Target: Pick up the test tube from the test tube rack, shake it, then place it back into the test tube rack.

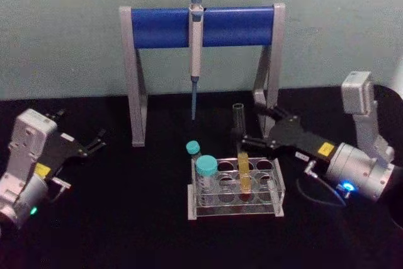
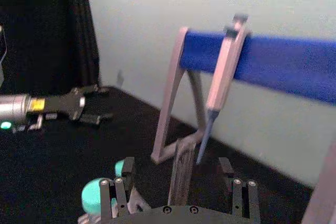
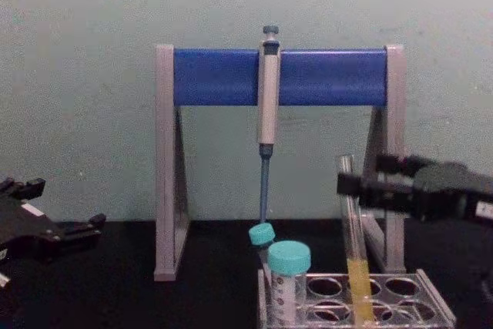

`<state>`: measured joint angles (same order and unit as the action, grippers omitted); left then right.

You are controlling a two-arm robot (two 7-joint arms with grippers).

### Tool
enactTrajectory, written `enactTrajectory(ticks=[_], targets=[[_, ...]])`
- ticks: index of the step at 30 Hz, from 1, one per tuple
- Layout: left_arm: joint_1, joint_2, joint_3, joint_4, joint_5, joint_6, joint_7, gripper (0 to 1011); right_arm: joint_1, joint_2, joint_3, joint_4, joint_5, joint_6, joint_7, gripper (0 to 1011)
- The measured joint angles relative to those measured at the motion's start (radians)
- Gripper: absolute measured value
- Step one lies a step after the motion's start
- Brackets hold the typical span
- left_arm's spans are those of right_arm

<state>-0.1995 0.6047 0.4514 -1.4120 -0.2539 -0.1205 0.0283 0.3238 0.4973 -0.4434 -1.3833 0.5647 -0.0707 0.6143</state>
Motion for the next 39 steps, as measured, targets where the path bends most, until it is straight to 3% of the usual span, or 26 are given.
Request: enactTrajectory(ticks=[6, 10, 16, 20, 30, 39], targets=[[0.0, 0.0, 0.0, 0.0, 0.0, 0.0, 0.0, 1001, -0.051, 0.001, 0.059, -0.078, -0.012, -0.048, -0.086, 1000], [0.0, 0.0, 0.0, 0.0, 0.0, 0.0, 0.0, 1001, -0.105, -0.008, 0.114, -0.147, -0.069, -0.058, -0.229, 1000], [0.0, 0.0, 0.0, 0.0, 0.0, 0.0, 0.0, 1001, -0.138, -0.033, 0.152, -0.168, -0.141, 0.024, -0.4, 1000], [0.0, 0.0, 0.0, 0.0, 0.0, 0.0, 0.0, 1001, -0.143, -0.048, 0.157, -0.146, -0.169, 0.085, -0.454, 1000], [0.0, 0.0, 0.0, 0.0, 0.0, 0.0, 0.0, 1001, -0.144, -0.08, 0.16, -0.064, -0.194, 0.207, -0.488, 1000], [0.0, 0.0, 0.0, 0.0, 0.0, 0.0, 0.0, 1001, -0.142, -0.092, 0.168, -0.042, -0.198, 0.232, -0.469, 1000]])
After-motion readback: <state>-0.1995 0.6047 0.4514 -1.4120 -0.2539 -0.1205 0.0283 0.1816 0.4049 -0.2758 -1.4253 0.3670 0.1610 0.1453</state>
